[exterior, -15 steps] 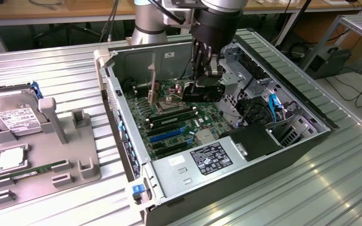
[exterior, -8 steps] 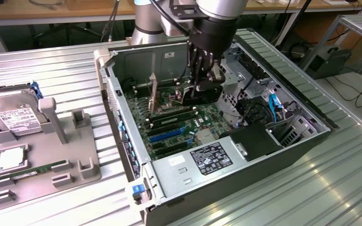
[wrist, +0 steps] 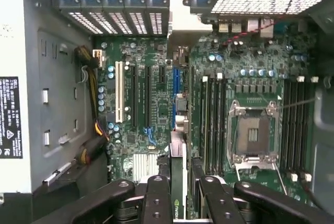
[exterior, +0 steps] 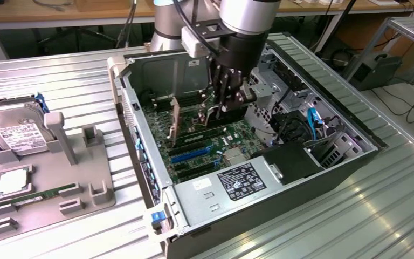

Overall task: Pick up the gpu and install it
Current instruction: 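Insert the gpu into the slot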

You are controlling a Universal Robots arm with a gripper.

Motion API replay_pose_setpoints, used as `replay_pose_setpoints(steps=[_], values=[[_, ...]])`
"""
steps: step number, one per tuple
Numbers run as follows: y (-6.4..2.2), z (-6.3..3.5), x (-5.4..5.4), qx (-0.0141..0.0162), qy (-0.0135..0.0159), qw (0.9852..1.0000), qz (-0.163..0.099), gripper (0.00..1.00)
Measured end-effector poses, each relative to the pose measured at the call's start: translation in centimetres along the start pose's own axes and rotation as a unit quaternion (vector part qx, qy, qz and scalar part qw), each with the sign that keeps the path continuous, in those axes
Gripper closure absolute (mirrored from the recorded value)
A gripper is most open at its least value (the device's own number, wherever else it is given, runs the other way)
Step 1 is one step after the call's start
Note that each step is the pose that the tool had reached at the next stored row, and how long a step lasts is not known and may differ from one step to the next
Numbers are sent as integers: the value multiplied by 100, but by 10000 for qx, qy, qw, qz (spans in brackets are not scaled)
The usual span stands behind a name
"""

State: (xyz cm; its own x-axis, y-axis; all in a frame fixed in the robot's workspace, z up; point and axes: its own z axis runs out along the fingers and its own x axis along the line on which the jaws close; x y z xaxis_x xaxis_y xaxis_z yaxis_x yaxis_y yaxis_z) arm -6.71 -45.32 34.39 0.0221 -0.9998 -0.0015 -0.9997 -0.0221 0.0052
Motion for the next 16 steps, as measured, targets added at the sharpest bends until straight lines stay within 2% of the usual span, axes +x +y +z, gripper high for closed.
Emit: replay_pose_setpoints(steps=[2,5,12,16], values=[[120,54,-3,-1,1,10000,-7,74],[245,116,-5,0,0,10000,-6,74],[266,262,-5,0,0,10000,65,74],[320,350,-6,0,0,10000,81,74]])
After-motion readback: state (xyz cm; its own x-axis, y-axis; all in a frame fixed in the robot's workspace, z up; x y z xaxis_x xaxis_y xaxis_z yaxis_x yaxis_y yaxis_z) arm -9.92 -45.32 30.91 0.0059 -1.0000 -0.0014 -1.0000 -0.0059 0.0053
